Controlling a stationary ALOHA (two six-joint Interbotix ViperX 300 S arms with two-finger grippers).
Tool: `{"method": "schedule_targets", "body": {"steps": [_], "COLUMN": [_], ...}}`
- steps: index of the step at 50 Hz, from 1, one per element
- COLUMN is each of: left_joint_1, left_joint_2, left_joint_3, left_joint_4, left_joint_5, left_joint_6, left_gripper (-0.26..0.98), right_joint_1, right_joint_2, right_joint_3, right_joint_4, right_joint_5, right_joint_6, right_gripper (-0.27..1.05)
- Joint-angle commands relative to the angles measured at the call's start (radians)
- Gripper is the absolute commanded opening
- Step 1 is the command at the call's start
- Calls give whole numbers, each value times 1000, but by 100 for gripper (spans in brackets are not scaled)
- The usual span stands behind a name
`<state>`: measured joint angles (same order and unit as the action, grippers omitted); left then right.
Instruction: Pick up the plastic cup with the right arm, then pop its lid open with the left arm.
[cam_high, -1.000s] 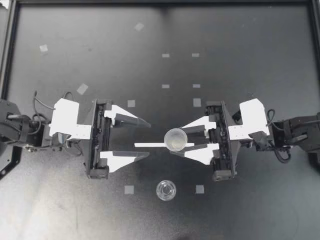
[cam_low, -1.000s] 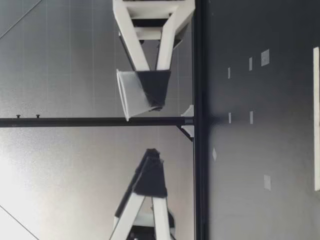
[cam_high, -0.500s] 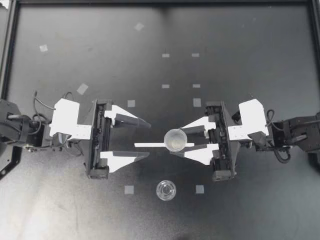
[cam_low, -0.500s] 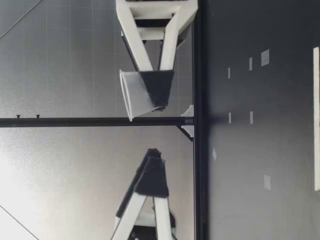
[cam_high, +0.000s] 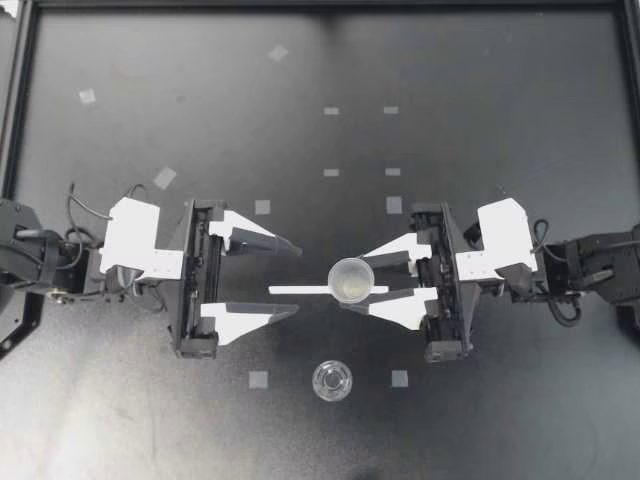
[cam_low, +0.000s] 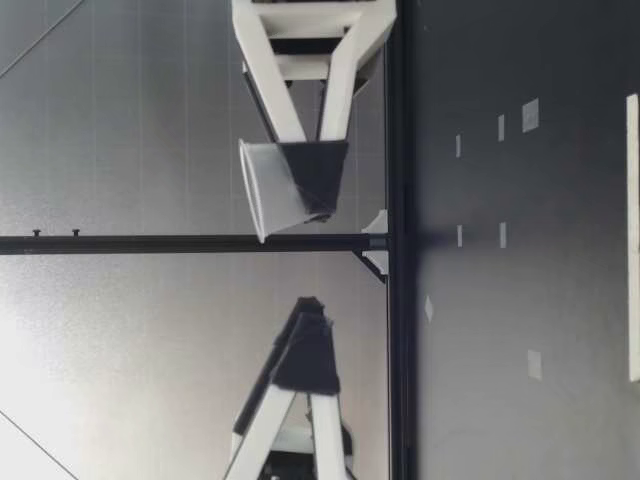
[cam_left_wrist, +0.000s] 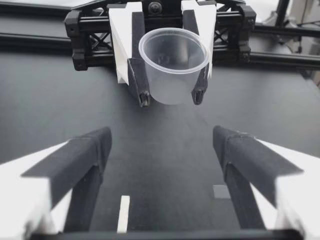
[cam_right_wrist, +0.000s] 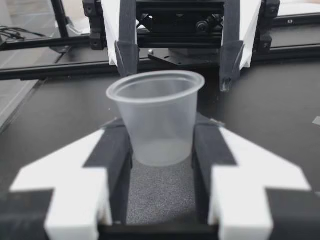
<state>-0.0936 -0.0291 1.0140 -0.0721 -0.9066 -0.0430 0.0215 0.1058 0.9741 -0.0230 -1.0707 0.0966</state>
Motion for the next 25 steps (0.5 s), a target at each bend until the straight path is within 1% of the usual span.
{"method": "schedule_targets", "body": {"steps": [1,25], "left_joint_1": [2,3], "left_joint_2": [-11,-5], "left_joint_3": [-14,-18], "left_joint_4": [0,-2], "left_joint_5": [-2,6], "left_joint_6": [2,2], "left_gripper": [75,75], "right_joint_1": [5,5], "right_joint_2": [-8,-9], "right_joint_3": [-8,-11], "right_joint_4": [-2,-2], "right_joint_5": [-6,2], "right_joint_6": [-2,-2], "right_gripper": [37,36]}}
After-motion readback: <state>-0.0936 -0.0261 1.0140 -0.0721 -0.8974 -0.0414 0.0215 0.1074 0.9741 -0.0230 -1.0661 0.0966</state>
